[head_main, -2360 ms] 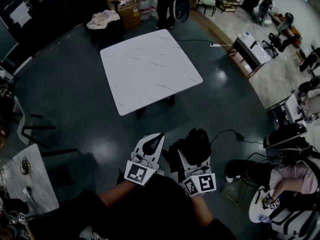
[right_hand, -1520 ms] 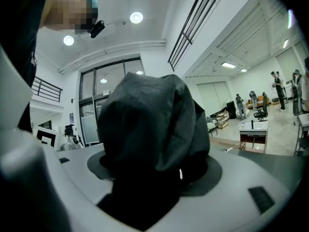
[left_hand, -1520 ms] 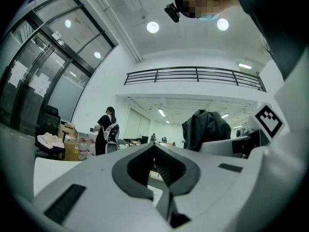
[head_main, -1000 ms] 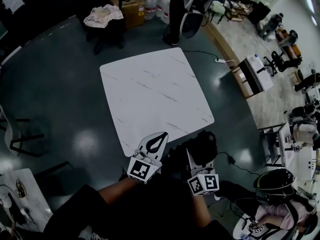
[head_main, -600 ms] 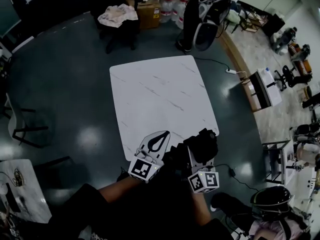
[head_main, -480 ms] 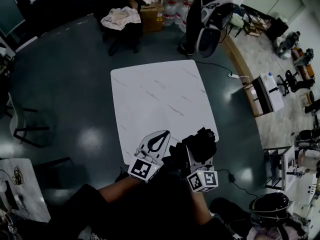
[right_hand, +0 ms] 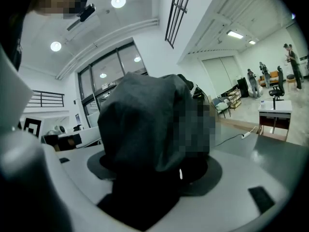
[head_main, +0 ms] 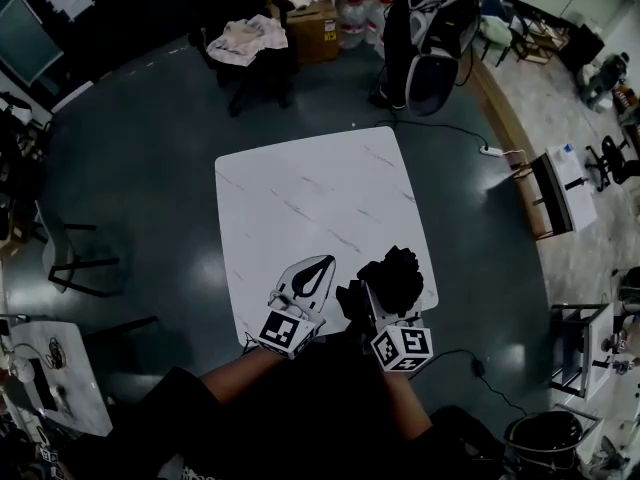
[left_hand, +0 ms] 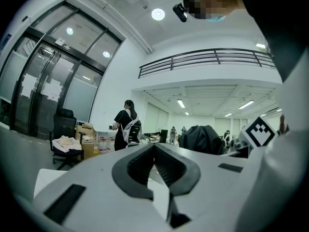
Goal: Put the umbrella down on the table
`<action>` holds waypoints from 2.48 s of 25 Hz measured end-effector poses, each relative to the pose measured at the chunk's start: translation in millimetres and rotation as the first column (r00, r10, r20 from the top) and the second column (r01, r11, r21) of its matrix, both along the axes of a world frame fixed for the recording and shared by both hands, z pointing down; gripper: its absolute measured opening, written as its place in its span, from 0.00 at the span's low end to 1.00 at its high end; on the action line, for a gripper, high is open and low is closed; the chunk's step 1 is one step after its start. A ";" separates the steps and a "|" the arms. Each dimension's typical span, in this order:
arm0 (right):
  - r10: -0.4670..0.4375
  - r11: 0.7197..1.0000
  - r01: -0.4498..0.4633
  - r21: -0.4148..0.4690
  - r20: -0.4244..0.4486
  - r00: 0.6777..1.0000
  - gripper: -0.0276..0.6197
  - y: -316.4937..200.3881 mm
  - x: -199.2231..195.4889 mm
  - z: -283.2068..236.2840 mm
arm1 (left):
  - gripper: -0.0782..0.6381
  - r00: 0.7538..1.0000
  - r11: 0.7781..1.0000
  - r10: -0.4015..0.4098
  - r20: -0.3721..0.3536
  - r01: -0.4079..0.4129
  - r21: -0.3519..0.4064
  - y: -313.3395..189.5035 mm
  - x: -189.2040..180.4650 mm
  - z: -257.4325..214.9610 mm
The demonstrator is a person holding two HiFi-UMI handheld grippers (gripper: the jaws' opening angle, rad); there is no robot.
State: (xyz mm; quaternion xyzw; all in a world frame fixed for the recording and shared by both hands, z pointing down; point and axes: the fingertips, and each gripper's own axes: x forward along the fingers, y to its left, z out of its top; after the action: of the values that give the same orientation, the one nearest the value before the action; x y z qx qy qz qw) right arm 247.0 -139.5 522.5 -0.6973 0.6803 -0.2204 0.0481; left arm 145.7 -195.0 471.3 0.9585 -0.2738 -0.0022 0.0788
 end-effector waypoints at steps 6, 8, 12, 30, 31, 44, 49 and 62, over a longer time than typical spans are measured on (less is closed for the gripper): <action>-0.042 0.994 0.046 -0.101 0.037 0.998 0.57 -40.5 60.4 21.0 | 0.12 0.994 0.997 -0.074 0.081 0.074 -0.002 -35.1 48.5 5.0; -0.068 0.990 0.072 -0.120 0.040 0.997 0.57 -51.5 68.8 32.5 | 0.12 0.991 0.995 -0.100 0.093 0.099 0.009 -43.0 54.3 14.2; -0.143 0.970 0.148 -0.194 0.036 0.989 0.57 -68.6 69.2 74.9 | 0.12 0.979 0.983 -0.180 0.097 0.182 -0.015 -53.3 54.8 35.6; -0.229 0.768 0.210 -0.605 0.047 0.972 0.57 -138.3 69.3 274.6 | 0.12 0.910 0.905 -0.398 0.115 0.410 -0.114 -71.5 17.8 78.7; -0.236 0.749 0.206 -0.629 0.037 0.971 0.57 -138.3 68.4 282.3 | 0.12 0.905 0.899 -0.408 0.118 0.421 -0.119 -72.7 13.7 80.9; -0.256 0.670 0.202 -0.714 0.033 0.966 0.58 -141.8 58.3 324.1 | 0.12 0.885 0.879 -0.452 0.114 0.464 -0.109 -65.1 -27.5 74.2; -0.271 0.630 0.233 -0.741 0.071 0.960 0.58 -135.9 53.0 338.9 | 0.12 0.882 0.876 -0.458 0.114 0.469 -0.114 -56.6 -42.6 79.2; -0.222 0.708 0.194 -0.679 0.046 0.974 0.59 -123.1 48.8 281.1 | 0.12 0.908 0.898 -0.415 0.047 0.418 -0.140 -28.0 -74.0 64.8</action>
State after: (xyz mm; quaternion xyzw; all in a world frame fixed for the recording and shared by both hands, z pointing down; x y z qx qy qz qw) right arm 295.8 -262.6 803.6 -0.5895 0.6274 -0.4440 -0.2484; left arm 71.7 -223.0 536.1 0.8693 -0.4725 0.0086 0.1447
